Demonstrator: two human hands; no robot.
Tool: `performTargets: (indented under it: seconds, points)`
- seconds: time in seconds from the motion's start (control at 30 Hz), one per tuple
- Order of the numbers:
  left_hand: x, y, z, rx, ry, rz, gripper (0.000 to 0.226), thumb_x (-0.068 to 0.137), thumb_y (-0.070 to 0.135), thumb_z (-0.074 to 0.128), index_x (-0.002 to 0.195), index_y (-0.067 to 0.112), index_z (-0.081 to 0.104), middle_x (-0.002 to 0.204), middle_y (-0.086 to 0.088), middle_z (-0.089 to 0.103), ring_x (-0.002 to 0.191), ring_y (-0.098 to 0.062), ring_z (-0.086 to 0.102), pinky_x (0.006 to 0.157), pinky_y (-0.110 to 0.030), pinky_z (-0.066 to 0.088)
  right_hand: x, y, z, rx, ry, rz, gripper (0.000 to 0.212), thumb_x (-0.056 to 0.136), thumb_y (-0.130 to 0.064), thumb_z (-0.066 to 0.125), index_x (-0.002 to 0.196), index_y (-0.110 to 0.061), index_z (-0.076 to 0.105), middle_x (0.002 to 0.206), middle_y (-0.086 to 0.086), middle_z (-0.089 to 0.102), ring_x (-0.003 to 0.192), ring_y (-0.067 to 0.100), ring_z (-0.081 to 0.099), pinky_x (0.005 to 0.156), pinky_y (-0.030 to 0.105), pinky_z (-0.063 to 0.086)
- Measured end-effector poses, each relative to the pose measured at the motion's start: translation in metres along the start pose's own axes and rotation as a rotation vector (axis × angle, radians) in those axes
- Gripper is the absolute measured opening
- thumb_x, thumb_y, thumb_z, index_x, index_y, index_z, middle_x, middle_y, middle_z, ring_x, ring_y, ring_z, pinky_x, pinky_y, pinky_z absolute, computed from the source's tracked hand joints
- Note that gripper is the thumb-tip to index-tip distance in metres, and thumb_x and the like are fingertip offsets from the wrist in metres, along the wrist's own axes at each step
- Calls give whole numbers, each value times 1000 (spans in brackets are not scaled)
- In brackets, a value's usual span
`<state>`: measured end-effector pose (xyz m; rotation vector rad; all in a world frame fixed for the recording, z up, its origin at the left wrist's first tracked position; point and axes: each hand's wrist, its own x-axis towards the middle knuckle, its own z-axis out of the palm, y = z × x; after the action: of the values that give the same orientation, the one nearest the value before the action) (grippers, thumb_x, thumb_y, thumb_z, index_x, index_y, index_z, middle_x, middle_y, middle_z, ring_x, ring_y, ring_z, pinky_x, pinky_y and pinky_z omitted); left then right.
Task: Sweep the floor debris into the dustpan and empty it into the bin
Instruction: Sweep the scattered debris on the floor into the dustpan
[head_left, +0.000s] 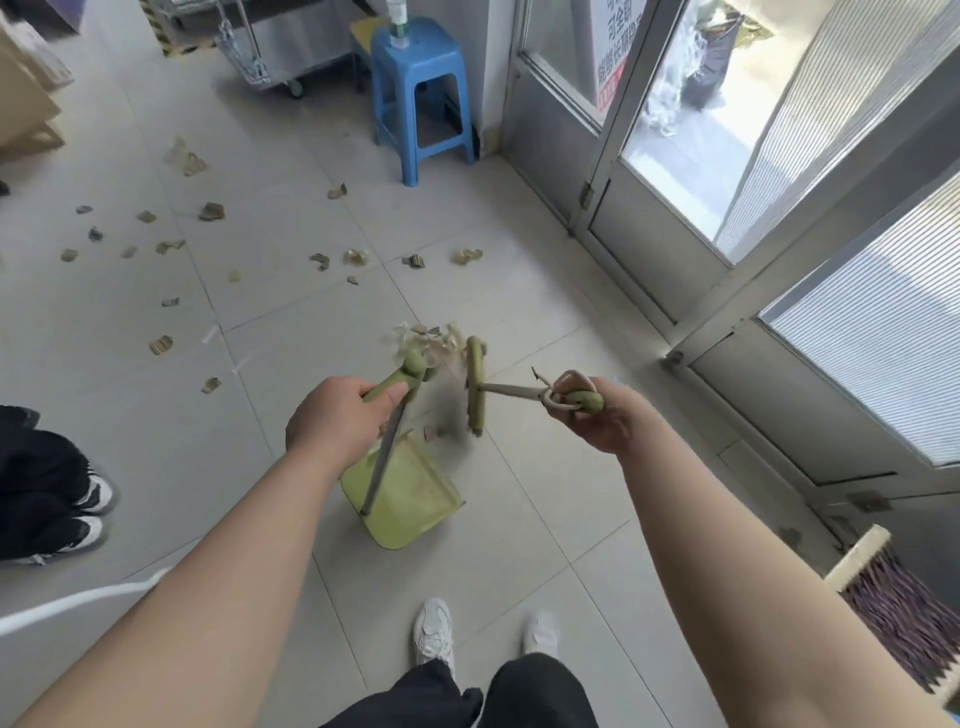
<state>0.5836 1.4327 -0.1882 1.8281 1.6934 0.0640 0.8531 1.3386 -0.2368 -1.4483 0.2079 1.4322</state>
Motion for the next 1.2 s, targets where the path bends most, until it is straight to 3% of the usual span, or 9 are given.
performTargets:
  seconds: [0.1, 0.27, 0.47, 0.63, 0.73, 0.87, 1.03, 1.13, 1.2]
  points:
    - [4, 24, 7, -5, -16, 24, 57, 90, 60, 53, 65, 10, 63, 57, -2, 61, 50, -22, 52, 52, -28, 34, -11, -35, -35, 62, 51, -35, 9, 86, 7, 50, 80, 1, 54, 82, 16, 52, 64, 17, 54, 48, 14, 52]
    - [15, 73, 28, -14, -19, 54, 54, 90, 62, 52, 69, 13, 65, 68, 0, 69, 65, -24, 63, 55, -29, 38, -7, -87, -95, -74, 216, -64, 6, 84, 4, 53, 81, 5, 57, 73, 15, 55, 51, 16, 57, 41, 16, 50]
    - [33, 127, 57, 23, -2, 29, 50, 90, 61, 52, 65, 19, 59, 59, 6, 62, 57, -18, 58, 52, -27, 35, 28, -140, -159, -121, 321, -54, 14, 85, 12, 50, 74, 5, 54, 79, 20, 54, 58, 19, 52, 38, 17, 50]
    - [52, 150, 82, -20, 51, -55, 52, 89, 60, 55, 61, 16, 57, 50, 8, 54, 50, -17, 51, 51, -26, 32, 67, -166, -186, -175, 390, -27, 21, 83, 15, 49, 66, 3, 54, 72, 17, 52, 42, 18, 54, 32, 16, 44]
    - [55, 154, 90, -59, 65, -107, 51, 87, 61, 56, 61, 17, 58, 46, 10, 52, 44, -17, 49, 49, -25, 31, 90, -175, -179, -165, 359, 4, 21, 84, 15, 51, 67, 3, 53, 70, 14, 49, 49, 22, 52, 31, 18, 44]
    - [54, 152, 91, -82, 88, -152, 51, 88, 59, 57, 58, 18, 57, 47, 10, 50, 45, -16, 47, 49, -24, 29, 113, -179, -136, -225, 270, 70, 20, 87, 10, 55, 69, 3, 52, 59, 16, 53, 26, 17, 52, 29, 17, 42]
    - [49, 139, 80, -128, 119, -232, 49, 88, 58, 57, 60, 18, 59, 50, 8, 55, 49, -18, 51, 51, -26, 33, 123, -170, -67, -247, 92, 100, 24, 83, 22, 51, 80, -1, 52, 73, 13, 48, 57, 20, 52, 35, 20, 48]
    - [43, 129, 72, -162, 127, -280, 47, 88, 59, 56, 62, 20, 61, 59, 5, 62, 52, -20, 54, 54, -27, 36, 126, -160, -24, -314, -10, 95, 41, 82, 23, 52, 107, -10, 48, 87, 16, 44, 65, 20, 46, 37, 19, 48]
    - [39, 120, 68, -186, 142, -321, 47, 88, 58, 57, 60, 21, 60, 56, 8, 60, 51, -19, 53, 53, -27, 36, 128, -152, 3, -374, -85, 64, 47, 80, 24, 52, 110, -12, 46, 102, 13, 39, 68, 20, 45, 37, 18, 47]
